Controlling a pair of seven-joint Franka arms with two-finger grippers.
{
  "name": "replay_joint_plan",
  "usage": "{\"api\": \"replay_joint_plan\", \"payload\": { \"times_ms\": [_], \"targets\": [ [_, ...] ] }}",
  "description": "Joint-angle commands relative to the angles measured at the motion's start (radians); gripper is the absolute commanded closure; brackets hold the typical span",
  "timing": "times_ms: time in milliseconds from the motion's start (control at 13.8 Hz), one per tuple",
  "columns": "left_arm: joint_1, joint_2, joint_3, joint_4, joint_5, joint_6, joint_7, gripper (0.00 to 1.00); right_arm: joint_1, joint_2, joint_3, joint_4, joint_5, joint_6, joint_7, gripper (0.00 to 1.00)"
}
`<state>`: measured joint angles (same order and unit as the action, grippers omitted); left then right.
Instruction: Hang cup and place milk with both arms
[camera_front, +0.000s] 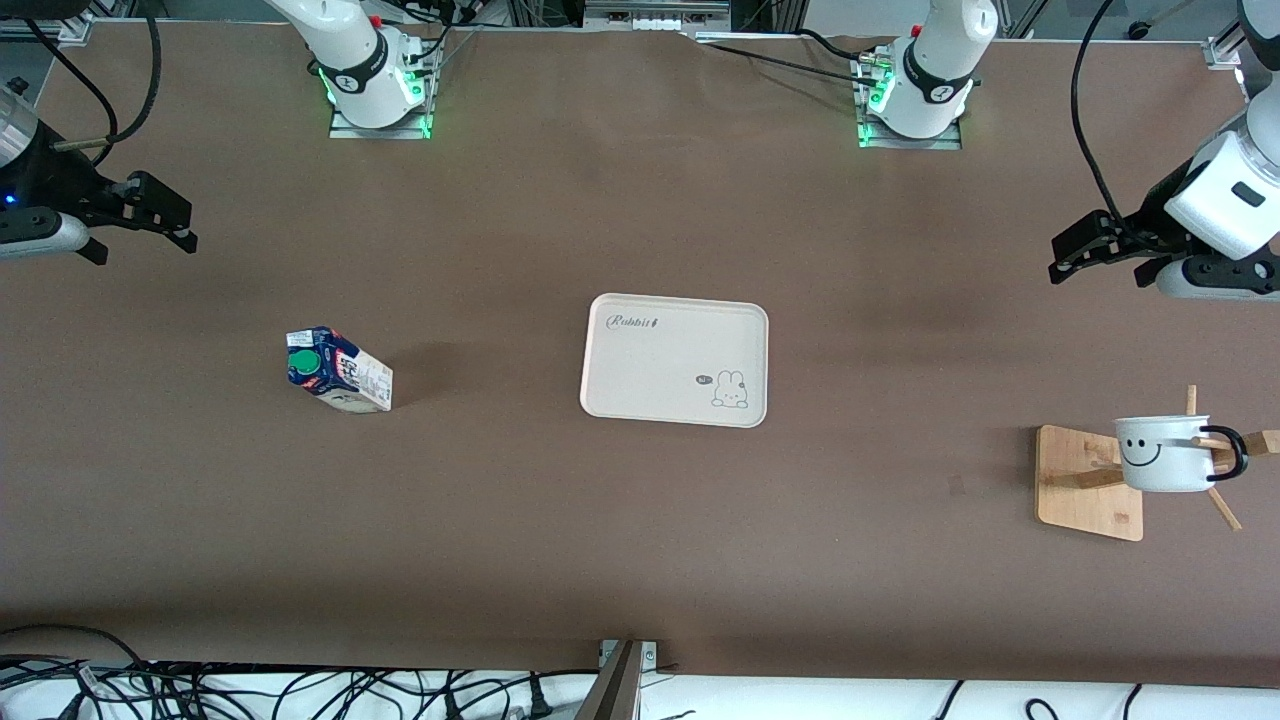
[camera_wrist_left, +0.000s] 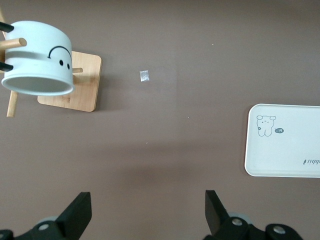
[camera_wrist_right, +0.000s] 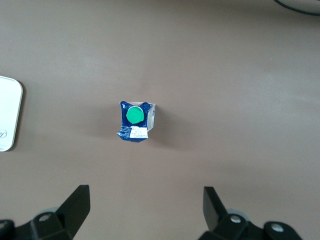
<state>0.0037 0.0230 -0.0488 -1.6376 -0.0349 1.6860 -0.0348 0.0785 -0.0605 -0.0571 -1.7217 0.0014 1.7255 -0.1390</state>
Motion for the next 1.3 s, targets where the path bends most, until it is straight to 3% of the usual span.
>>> {"api": "replay_joint_plan", "payload": {
  "times_ms": [0, 1232],
  "targets": [
    [0.004, 0.017, -0.005, 0.039, 0.024, -0.042, 0.019, 0.0, -0.01, 0.004, 0.011, 0.017, -0.017, -0.012, 0.006, 0.0],
    [0.001, 0.025, -0.005, 0.05, 0.053, -0.042, 0.023, 0.0, -0.01, 0.004, 0.013, 0.017, -0.018, -0.012, 0.003, 0.0]
  ]
}}
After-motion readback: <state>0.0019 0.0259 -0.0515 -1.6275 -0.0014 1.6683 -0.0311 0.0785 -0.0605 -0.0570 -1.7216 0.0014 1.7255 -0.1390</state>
